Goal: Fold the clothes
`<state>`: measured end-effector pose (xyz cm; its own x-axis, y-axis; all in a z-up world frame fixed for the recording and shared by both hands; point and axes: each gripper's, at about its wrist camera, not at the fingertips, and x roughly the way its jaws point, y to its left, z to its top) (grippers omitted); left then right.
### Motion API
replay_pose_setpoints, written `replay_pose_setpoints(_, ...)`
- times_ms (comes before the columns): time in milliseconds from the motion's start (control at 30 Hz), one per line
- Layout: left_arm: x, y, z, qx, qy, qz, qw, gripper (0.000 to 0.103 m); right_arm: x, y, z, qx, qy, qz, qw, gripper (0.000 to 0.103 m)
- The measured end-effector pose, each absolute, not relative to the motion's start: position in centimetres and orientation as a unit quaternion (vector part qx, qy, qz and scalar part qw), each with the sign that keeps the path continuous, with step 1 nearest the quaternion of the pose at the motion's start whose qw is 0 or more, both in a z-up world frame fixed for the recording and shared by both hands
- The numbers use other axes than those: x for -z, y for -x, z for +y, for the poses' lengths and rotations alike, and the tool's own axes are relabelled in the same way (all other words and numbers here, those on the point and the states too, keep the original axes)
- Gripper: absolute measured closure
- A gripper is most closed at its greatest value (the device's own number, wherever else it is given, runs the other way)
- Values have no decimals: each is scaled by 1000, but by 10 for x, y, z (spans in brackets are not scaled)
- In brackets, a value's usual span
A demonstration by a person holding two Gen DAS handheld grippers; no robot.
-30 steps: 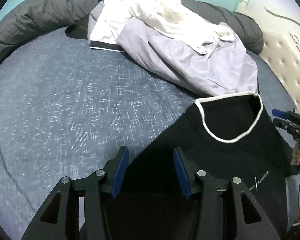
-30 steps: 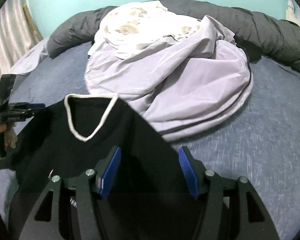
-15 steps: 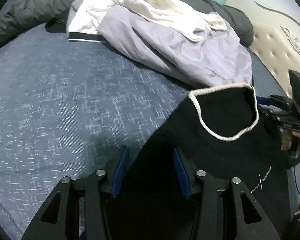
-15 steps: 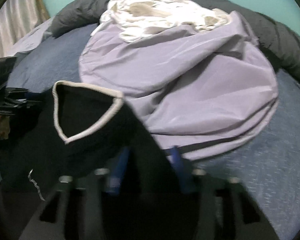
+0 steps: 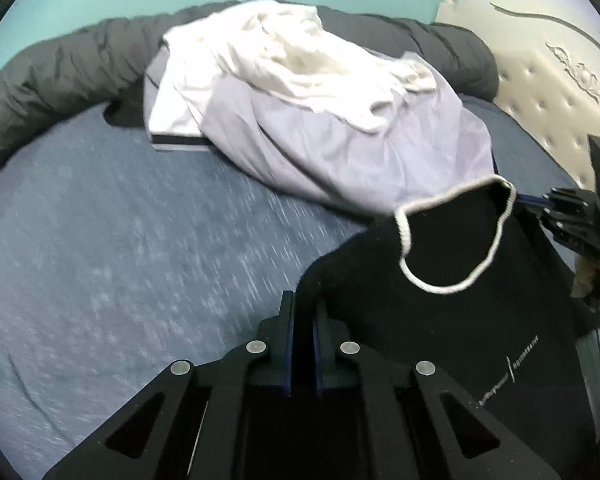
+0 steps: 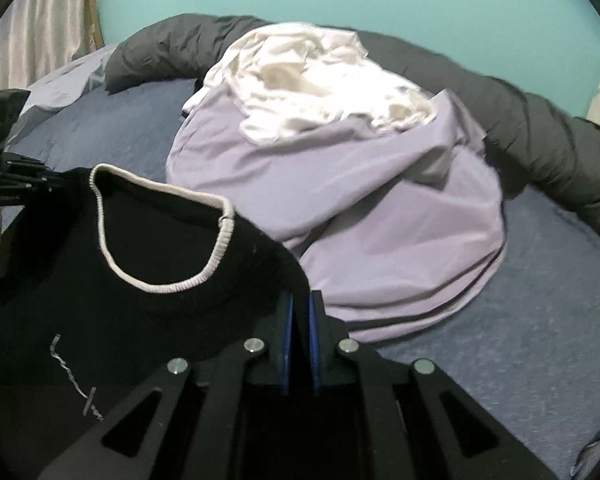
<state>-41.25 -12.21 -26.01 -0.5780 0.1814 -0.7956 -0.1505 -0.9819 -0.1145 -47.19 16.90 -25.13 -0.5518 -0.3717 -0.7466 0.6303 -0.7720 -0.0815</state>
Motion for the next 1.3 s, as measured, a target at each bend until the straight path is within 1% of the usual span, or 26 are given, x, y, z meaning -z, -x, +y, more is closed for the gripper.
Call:
replay_pose_setpoints(100, 250, 426, -122, -890, 449, -8, 85, 96, 247, 481, 167, 870, -374, 169, 274, 97)
replay_pose_setpoints(200, 253, 437, -122, -885, 458, -8, 80, 96, 253, 489, 161, 865, -390, 174, 265, 97)
replay_pose_setpoints(333, 275, 447, -120, -876, 477, -8, 72, 96, 270, 495, 157, 857, -408, 183, 257, 97)
replay_pose_setpoints(500, 306, 453, -119, -866, 496, -14, 62, 96, 293, 503, 156, 853, -427, 168, 248, 95)
replay_pose_setpoints(567, 313, 455, -119, -864, 500, -16, 58, 93, 298, 506, 158, 855, -431, 153, 245, 93)
replay_pose_setpoints(600, 314, 455, -120, -865, 499, -20, 56, 88, 295, 508, 162, 859, -428, 135, 246, 89)
replay_pose_setpoints(667, 312, 453, -124, -868, 494, -33, 49, 78, 287, 509, 175, 868, -420, 94, 249, 88)
replay_pose_setpoints(700, 307, 451, -129, -870, 489, -44, 47, 65, 282, 508, 182, 873, -415, 82, 244, 86)
replay_pose_setpoints(733, 303, 448, -133, -872, 485, -56, 45, 60, 277, 508, 188, 877, -410, 70, 240, 83)
replay_pose_setpoints(900, 276, 425, -155, -881, 462, -98, 37, 55, 250, 481, 221, 889, -383, 12, 249, 69)
replay_pose_setpoints(1100, 255, 371, -168, -884, 447, -129, 46, 52, 244, 413, 252, 880, -388, -59, 267, 67)
replay_pose_setpoints(1200, 252, 343, -169, -882, 451, -129, 53, 51, 249, 373, 259, 871, -396, -89, 277, 66)
replay_pose_setpoints(1300, 252, 308, -174, -879, 457, -127, 50, 49, 252, 335, 262, 861, -403, -108, 289, 63)
